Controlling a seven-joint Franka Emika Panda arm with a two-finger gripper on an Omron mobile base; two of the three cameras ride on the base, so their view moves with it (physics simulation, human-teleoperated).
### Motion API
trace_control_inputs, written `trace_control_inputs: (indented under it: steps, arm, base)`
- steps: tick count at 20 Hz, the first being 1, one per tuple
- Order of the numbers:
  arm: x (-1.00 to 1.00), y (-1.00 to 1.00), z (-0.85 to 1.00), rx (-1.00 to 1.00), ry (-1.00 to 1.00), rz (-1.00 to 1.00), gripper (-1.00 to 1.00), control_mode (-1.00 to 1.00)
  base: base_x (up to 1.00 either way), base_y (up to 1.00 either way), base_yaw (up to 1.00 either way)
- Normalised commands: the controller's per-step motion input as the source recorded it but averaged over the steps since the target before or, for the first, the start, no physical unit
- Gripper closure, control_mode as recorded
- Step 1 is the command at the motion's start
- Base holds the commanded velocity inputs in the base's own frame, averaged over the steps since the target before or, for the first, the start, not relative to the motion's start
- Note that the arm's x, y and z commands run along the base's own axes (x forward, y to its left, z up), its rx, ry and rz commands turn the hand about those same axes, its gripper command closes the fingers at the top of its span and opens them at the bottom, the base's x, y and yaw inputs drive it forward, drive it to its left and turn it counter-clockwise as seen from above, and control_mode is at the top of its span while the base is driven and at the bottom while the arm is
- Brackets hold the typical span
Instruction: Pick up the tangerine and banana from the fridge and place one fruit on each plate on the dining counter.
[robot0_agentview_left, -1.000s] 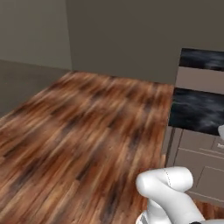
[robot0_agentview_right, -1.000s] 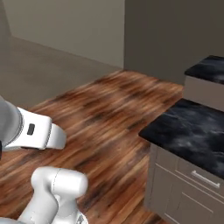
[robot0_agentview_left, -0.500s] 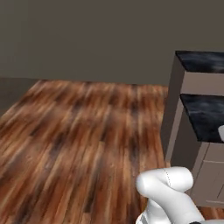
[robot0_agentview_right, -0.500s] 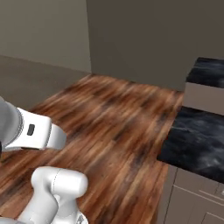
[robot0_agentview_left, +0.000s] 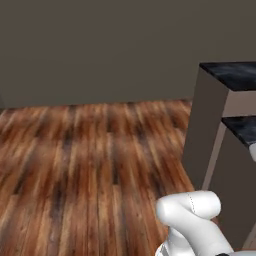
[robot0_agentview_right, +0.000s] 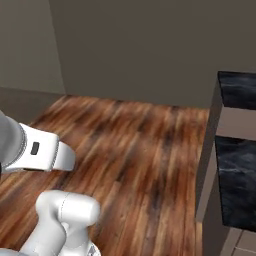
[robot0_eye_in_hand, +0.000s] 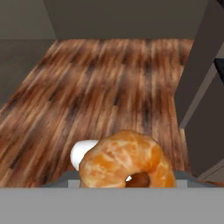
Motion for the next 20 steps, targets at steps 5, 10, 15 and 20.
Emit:
trace_control_inputs:
  steps: [5, 10, 15, 20]
  arm:
    - [0.0, 0.0, 0.0, 0.0, 0.0, 0.0, 1.0, 1.0]
    - [0.0, 0.0, 0.0, 0.0, 0.0, 0.0, 1.0, 1.0]
    - [0.0, 0.0, 0.0, 0.0, 0.0, 0.0, 1.0, 1.0]
    - [0.0, 0.0, 0.0, 0.0, 0.0, 0.0, 1.0, 1.0]
  base:
    - [1.0, 0.77, -0.43]
    - [1.0, 0.74, -0.43]
    - [1.0, 0.71, -0.43]
    - [1.0, 0.72, -0.43]
